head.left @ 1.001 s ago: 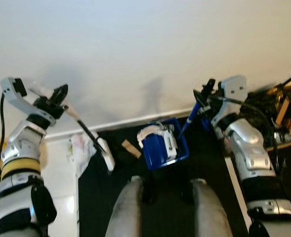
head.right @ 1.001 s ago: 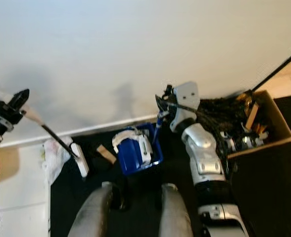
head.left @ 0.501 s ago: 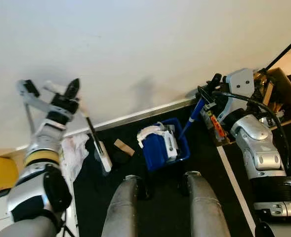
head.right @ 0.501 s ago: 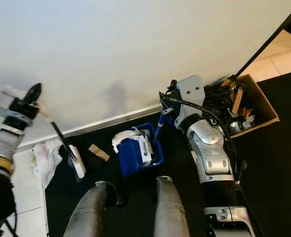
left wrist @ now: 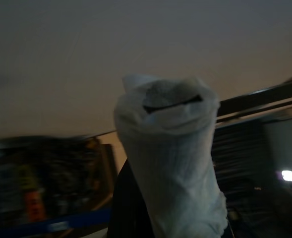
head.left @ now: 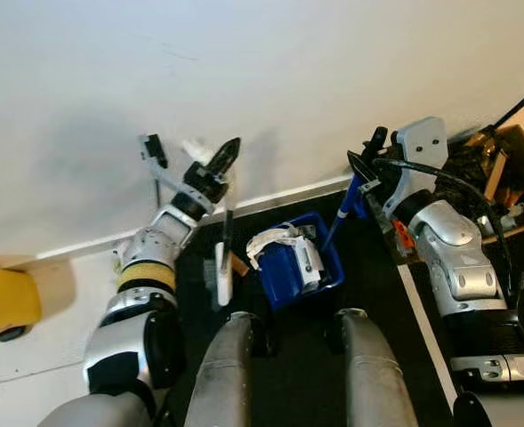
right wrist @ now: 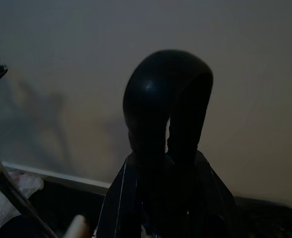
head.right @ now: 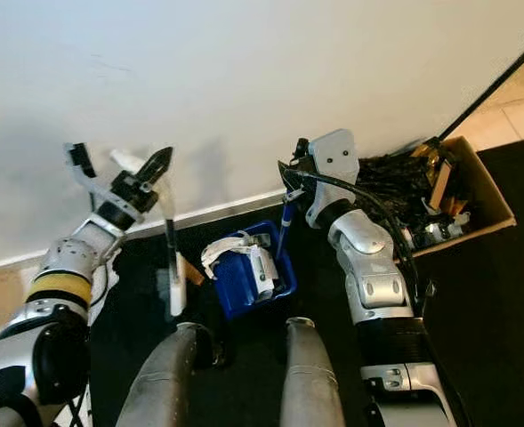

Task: Sweep floor

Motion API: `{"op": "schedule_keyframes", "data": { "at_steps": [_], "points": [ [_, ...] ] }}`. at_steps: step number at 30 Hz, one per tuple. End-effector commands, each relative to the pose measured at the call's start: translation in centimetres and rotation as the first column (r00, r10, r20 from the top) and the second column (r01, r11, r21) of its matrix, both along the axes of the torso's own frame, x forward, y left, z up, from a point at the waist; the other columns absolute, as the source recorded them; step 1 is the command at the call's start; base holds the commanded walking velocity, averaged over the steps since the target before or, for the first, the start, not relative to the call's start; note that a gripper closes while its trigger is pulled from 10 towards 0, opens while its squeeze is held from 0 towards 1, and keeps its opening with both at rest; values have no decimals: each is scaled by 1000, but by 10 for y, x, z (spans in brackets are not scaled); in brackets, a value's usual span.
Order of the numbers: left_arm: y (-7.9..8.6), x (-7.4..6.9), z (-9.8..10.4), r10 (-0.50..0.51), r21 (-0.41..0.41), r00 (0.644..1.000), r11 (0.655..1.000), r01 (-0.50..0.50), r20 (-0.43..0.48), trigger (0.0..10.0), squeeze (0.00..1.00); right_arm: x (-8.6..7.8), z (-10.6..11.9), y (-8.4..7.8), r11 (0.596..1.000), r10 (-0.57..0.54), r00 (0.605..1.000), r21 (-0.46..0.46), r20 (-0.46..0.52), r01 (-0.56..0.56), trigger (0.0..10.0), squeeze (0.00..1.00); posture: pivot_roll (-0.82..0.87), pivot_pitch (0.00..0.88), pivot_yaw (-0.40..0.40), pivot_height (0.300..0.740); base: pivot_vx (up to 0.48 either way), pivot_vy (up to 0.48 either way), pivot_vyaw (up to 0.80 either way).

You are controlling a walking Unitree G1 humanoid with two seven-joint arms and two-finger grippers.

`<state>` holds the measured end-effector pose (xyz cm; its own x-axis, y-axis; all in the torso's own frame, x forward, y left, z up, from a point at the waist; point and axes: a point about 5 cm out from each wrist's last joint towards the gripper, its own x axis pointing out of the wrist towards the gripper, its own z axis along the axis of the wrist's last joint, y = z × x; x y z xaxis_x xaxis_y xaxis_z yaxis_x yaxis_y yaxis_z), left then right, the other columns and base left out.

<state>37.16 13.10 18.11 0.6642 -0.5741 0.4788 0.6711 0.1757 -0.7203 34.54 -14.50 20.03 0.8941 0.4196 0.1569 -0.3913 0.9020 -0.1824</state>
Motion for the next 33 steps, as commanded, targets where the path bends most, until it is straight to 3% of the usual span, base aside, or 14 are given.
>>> {"op": "schedule_keyframes", "data": {
  "at_steps": [1, 10, 14, 18, 19, 21, 22, 23, 26, 27, 30, 31, 32, 33],
  "points": [
    [-35, -12, 5, -166, -211, 985, 962, 171, 44, 10000, 0, -1, -8, 9, 998, 41, 999, 40, -25, -40, 10000, 0, -57, 502, 71, 740, 0, 0, 0],
    [-55, -32, 19, -250, -261, 965, 929, 263, 82, 10000, 0, 1, -10, 9, 998, 32, 999, 54, -22, -31, 10000, 0, -22, 459, 85, 740, 0, 0, 0],
    [-45, -40, 37, -240, -259, 961, 928, 268, 135, 10000, 0, 4, -13, 11, 998, 27, 999, 65, -23, -26, 10000, 0, 5, 429, 89, 740, 0, 0, 0],
    [-27, -47, 59, -183, -195, 961, 955, 224, 208, 10000, 0, 5, -18, 13, 997, 22, 999, 81, -27, -20, 10000, 0, 41, 391, 91, 740, 0, 0, 0],
    [-19, -49, 67, -145, -118, 957, 977, 179, 252, 10000, 0, 5, -20, 14, 996, 21, 999, 89, -28, -18, 10000, 0, 62, 366, 94, 740, 0, 0, 0],
    [-19, -49, 67, -145, -118, 957, 977, 179, 252, 10000, 0, 5, -20, 14, 996, 21, 999, 89, -28, -18, 10000, 0, 62, 366, 94, 740, 0, 0, 0],
    [0, -53, 80, -61, 4, 951, 998, 63, 304, 10000, 0, 4, -25, 18, 994, 16, 999, 110, -30, -13, 10000, 0, 104, 322, 99, 740, 0, 0, 0],
    [0, -53, 80, -61, 4, 951, 998, 63, 304, 10000, 0, 4, -25, 18, 994, 16, 999, 110, -30, -13, 10000, 0, 104, 322, 99, 740, 0, 0, 0],
    [33, -60, 100, 68, 116, 944, 987, -111, 324, 10000, 0, 2, -32, 18, 988, -2, 999, 153, -39, 8, 10000, 0, 138, 281, 104, 740, 0, 0, 0],
    [33, -60, 100, 68, 116, 944, 987, -111, 324, 10000, 0, 2, -32, 18, 988, -2, 999, 153, -39, 8, 10000, 0, 138, 281, 104, 740, 0, 0, 0],
    [59, -63, 102, 215, 295, 946, 912, -284, 244, 10000, 0, 2, -36, 17, 982, -23, 999, 189, -36, 29, 10000, 0, 165, 237, 109, 740, 0, 0, 0],
    [59, -63, 102, 215, 295, 946, 912, -284, 244, 10000, 0, 2, -36, 17, 982, -23, 999, 189, -36, 29, 10000, 0, 165, 237, 109, 740, 0, 0, 0],
    [74, -64, 99, 314, 393, 936, 850, -351, 157, 10000, 0, 1, -38, 14, 977, -40, 999, 210, -34, 46, 10000, 0, 175, 213, 113, 740, 0, 0, 0],
    [74, -64, 99, 314, 393, 936, 850, -351, 157, 10000, 0, 1, -38, 14, 977, -40, 999, 210, -34, 46, 10000, 0, 175, 213, 113, 740, 0, 0, 0]
  ]
}}
